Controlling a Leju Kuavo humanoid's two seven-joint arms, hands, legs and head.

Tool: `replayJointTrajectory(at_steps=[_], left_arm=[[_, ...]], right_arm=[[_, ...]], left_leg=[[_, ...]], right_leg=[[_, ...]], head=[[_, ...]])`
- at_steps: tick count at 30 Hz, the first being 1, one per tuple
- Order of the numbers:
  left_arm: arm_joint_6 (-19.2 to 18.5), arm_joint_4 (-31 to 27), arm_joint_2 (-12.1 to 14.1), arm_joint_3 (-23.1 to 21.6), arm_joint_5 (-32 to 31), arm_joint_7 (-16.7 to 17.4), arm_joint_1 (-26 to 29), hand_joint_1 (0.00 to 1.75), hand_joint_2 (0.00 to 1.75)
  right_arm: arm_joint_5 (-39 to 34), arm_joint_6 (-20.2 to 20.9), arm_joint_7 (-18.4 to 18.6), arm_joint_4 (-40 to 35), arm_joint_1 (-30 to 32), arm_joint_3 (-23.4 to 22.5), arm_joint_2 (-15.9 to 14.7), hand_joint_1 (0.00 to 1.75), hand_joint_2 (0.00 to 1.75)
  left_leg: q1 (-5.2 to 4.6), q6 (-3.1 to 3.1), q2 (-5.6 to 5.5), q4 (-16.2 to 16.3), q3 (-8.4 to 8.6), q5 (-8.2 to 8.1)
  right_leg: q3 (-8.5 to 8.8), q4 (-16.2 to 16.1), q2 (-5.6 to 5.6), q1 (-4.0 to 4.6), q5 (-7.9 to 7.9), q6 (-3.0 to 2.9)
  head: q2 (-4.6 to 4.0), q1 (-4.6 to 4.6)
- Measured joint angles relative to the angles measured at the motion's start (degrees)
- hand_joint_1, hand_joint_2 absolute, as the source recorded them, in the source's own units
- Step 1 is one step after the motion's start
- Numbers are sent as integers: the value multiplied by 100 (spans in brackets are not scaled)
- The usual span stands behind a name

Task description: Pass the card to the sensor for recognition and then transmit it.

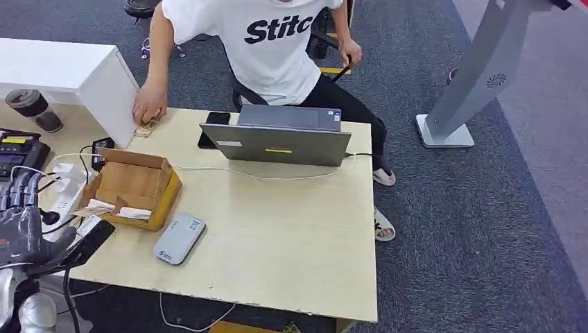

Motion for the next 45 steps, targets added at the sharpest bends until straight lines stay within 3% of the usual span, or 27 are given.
replayJointTrajectory(at_steps=[5,16,28,33,45], left_arm=[[103,179,247,-273,-361,-9,81,0,175],[319,518,865,-1285,-581,546,222,0,175],[369,761,898,-1759,-581,551,219,0,175],[369,916,938,-1991,-581,793,192,0,175],[266,1213,929,-2201,-581,905,-17,0,175]], right_arm=[[39,0,0,42,-4,0,-7,0,175],[107,11,-61,127,-12,0,-55,0,175],[216,22,-59,181,-13,2,-94,0,175],[295,13,-57,195,-16,2,-98,0,175],[304,20,-46,232,-32,2,-140,0,175]], left_leg=[[0,0,-1,0,0,0],[0,0,-2,0,0,0],[0,0,-1,1,1,0],[0,0,-1,1,1,0],[0,0,-1,1,1,0]], right_leg=[[1,0,0,0,0,0],[1,0,-1,0,0,0],[1,0,0,0,1,0],[2,0,0,0,1,0],[1,0,0,0,1,0]], head=[[0,0],[0,-2],[0,0],[0,2],[0,0]])
